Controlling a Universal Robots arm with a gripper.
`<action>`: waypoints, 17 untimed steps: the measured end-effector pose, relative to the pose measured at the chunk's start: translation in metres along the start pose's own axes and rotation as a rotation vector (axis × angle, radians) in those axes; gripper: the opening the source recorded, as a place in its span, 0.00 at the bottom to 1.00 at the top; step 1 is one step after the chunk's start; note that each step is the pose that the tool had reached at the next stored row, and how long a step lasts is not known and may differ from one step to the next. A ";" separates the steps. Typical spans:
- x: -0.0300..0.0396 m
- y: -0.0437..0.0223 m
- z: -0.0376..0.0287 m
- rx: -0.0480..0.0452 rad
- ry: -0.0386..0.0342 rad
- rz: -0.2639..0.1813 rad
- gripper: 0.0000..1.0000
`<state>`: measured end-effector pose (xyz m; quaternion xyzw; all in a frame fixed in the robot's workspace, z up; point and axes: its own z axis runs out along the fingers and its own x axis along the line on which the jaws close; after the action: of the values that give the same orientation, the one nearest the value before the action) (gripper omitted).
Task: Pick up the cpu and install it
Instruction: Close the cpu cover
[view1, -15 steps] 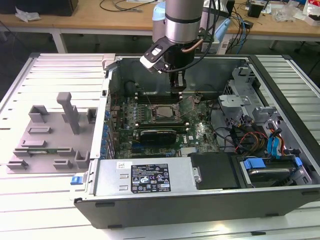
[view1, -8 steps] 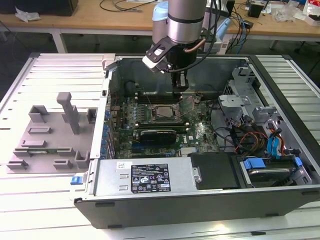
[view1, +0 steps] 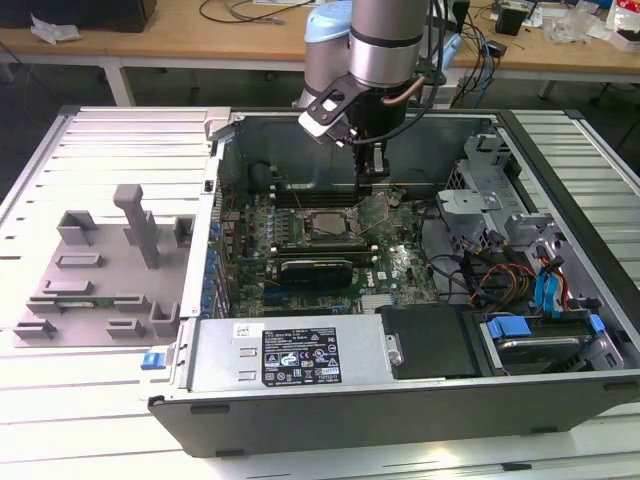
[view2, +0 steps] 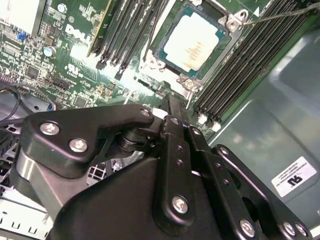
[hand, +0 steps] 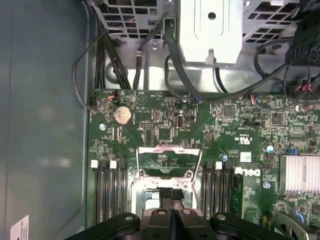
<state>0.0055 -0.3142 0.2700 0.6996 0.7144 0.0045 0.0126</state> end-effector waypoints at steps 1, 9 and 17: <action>0.0000 0.0019 0.0001 0.0000 0.0000 0.000 0.11; -0.0005 0.0224 0.0006 -0.0001 0.0002 0.000 0.11; -0.0011 0.0488 0.0012 -0.0001 0.0001 0.000 0.11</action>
<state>0.0544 -0.3143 0.2700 0.6997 0.7144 0.0046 0.0125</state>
